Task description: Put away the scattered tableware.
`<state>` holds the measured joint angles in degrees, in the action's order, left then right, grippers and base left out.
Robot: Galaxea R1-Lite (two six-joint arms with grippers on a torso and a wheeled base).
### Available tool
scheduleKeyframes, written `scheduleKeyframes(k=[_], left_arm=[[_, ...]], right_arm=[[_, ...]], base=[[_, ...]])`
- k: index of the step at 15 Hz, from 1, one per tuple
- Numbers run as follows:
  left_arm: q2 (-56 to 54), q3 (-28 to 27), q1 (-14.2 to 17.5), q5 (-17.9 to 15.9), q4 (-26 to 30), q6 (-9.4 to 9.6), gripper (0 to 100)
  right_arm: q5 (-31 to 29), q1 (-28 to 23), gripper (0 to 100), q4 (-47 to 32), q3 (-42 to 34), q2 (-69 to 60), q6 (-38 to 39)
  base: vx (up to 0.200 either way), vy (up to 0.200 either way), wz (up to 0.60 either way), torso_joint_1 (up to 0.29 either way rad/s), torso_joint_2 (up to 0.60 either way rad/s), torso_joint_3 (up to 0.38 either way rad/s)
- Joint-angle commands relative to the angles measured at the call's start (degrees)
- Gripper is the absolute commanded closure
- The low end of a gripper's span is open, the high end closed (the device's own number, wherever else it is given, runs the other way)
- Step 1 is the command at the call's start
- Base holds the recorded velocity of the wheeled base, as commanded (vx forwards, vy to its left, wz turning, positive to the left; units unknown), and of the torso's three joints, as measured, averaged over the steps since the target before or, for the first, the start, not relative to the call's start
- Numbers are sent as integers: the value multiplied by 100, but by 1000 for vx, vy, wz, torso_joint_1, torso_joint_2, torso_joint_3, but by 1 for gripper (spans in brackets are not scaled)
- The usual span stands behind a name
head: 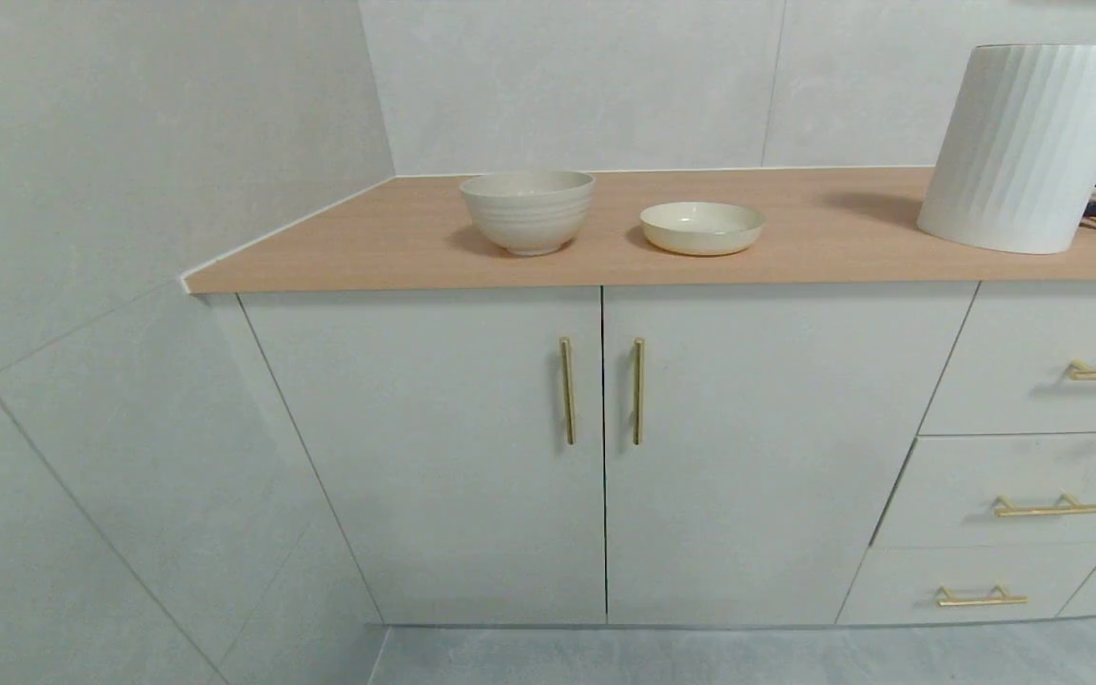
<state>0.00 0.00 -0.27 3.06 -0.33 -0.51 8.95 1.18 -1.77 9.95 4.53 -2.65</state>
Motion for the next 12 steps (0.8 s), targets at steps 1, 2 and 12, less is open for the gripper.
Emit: scheduleKeyframes(k=[1, 2, 12], left_arm=[[0, 0, 0, 2, -2, -2, 0], [0, 0, 0, 2, -2, -2, 0], [0, 0, 0, 2, -2, -10, 0]], right_arm=[[1109, 383, 0, -228, 956, 2122, 115], [1373, 488, 0, -131, 1159, 2737, 106], [1803, 2308, 0, 1943, 4006, 8441, 634]], base=[[0, 0, 0, 0, 0, 0], [0, 0, 0, 0, 0, 0], [0, 0, 0, 0, 0, 0]])
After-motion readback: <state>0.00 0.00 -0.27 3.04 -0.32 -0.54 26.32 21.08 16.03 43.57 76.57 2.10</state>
